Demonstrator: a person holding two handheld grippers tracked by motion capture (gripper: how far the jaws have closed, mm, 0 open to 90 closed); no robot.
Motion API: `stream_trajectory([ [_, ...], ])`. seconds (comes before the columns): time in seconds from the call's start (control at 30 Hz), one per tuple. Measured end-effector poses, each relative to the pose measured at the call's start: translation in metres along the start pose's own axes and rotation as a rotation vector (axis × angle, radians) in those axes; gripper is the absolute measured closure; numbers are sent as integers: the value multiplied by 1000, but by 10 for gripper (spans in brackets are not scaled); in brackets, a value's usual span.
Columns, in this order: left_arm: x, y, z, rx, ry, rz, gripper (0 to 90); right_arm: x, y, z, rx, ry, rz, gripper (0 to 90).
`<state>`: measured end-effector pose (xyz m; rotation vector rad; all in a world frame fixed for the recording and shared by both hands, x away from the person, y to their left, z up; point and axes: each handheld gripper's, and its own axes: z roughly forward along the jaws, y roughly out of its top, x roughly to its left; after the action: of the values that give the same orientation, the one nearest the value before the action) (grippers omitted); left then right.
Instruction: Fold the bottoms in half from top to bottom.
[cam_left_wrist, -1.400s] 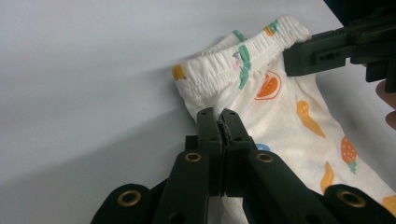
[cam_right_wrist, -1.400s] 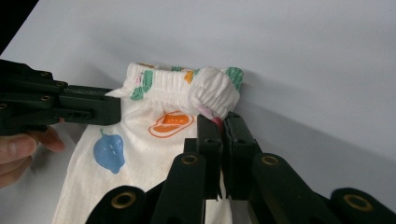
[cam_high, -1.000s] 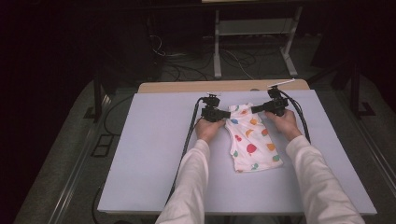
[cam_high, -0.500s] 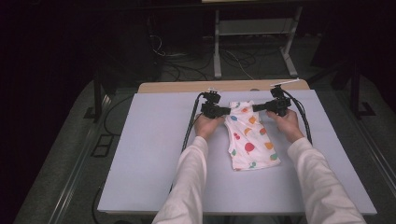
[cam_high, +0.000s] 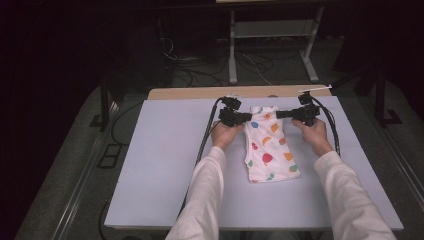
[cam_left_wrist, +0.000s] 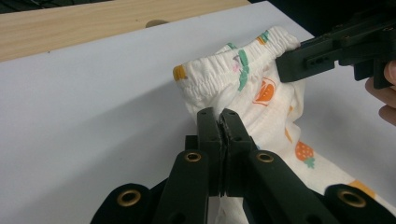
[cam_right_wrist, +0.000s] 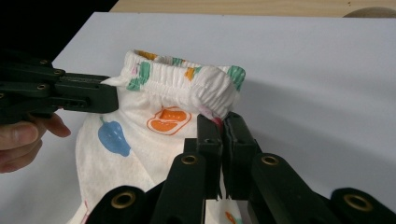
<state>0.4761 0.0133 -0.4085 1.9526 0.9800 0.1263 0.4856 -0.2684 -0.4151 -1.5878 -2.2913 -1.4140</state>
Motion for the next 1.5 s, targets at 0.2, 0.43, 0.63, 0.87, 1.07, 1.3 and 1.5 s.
stream_trajectory([
  [0.2,-10,2,-4,-13,-3,13,872,3,-2,-10,-28,11,-17,855],
  [0.43,-19,0,-6,-25,-7,46,871,2,-8,-20,-50,20,-19,855],
  [0.63,-21,-7,-8,-50,-22,55,871,5,-14,-24,-58,26,-29,855],
  [0.87,-19,-19,-13,-75,-23,66,871,11,-21,-25,-61,48,-41,855],
  [1.07,-22,-26,-17,-102,-42,73,871,15,-28,-27,-69,56,-48,855],
  [1.3,-26,-36,-19,-119,-63,83,871,17,-39,-31,-73,64,-48,855],
  [1.5,-30,-43,-21,-114,-90,99,870,19,-49,-33,-73,71,-51,855],
])
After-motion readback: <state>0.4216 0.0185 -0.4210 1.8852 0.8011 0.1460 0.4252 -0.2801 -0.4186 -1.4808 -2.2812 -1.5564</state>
